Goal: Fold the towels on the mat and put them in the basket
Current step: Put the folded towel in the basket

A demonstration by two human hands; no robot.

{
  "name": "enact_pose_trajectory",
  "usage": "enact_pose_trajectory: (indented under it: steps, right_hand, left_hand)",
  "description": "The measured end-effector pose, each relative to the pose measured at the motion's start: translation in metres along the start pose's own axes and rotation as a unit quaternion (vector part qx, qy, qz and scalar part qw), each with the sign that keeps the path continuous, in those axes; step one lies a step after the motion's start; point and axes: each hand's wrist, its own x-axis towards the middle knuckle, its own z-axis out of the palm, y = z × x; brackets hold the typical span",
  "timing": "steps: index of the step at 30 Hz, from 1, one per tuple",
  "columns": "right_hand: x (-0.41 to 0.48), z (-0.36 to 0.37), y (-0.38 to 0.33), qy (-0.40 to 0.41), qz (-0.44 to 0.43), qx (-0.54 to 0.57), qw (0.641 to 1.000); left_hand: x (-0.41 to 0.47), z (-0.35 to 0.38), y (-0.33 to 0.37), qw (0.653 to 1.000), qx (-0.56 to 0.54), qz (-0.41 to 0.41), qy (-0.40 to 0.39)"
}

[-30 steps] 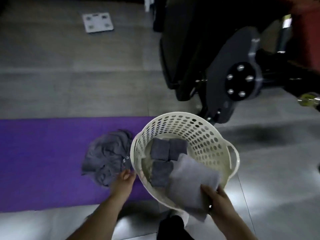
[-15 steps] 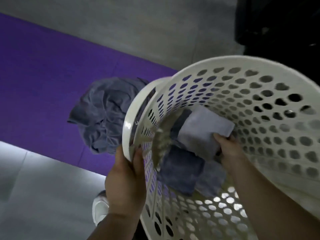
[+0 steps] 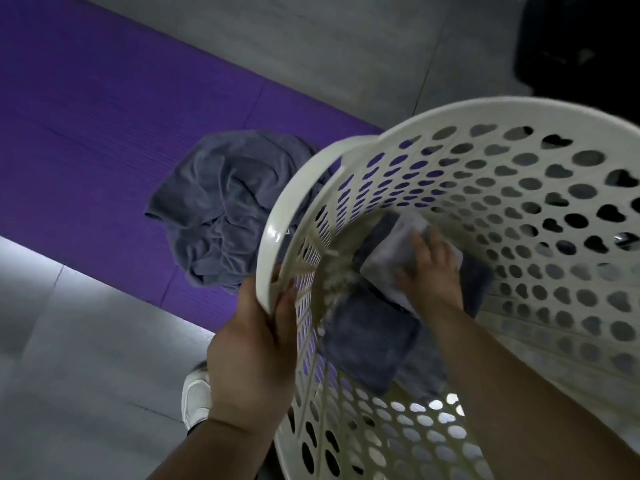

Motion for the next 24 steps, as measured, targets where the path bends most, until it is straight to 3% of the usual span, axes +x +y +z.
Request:
enact_pose_trajectory:
  steps: [2, 5, 9, 13, 16, 18, 21, 24]
  right_hand:
    - [0.001, 0.001, -0.004, -0.080, -0.011, -0.020, 0.997]
    - [0.005, -0.003, -0.012, -0.103, 0.003, -0.032, 0.994]
    - [-0.006, -0.023, -0.021, -0.111, 0.014, -0.018, 0.994]
    - [-0.060, -0.063, -0.034, -0.068, -0.014, 0.000, 0.998]
    - [-0.108, -0.100, -0.053, -0.013, -0.035, 0.076, 0.996]
    - [-0.131, -0.121, -0.076, 0.086, -0.031, 0.154, 0.984]
    - [-0.148, -0.147, -0.130, 0.274, -0.076, 0.223, 0.932]
    - [-0.155, -0.138, -0.205, 0.334, -0.175, 0.262, 0.889]
  left_hand:
    - [0.001, 0.000, 0.000, 1.000, 0.011, -0.014, 0.000]
    - [0.001, 0.000, 0.002, 1.000, 0.021, -0.020, 0.000]
    - [0.002, -0.004, 0.005, 0.997, 0.053, -0.047, -0.023]
    - [0.002, -0.014, 0.021, 0.977, 0.130, -0.111, -0.125]
    - [0.006, -0.028, 0.025, 0.956, 0.082, -0.096, -0.264]
    - [0.012, -0.046, 0.021, 0.943, 0.025, -0.070, -0.325]
    - [0.032, -0.092, 0.007, 0.937, 0.055, -0.072, -0.336]
    - [0.064, -0.135, -0.029, 0.932, 0.164, -0.054, -0.320]
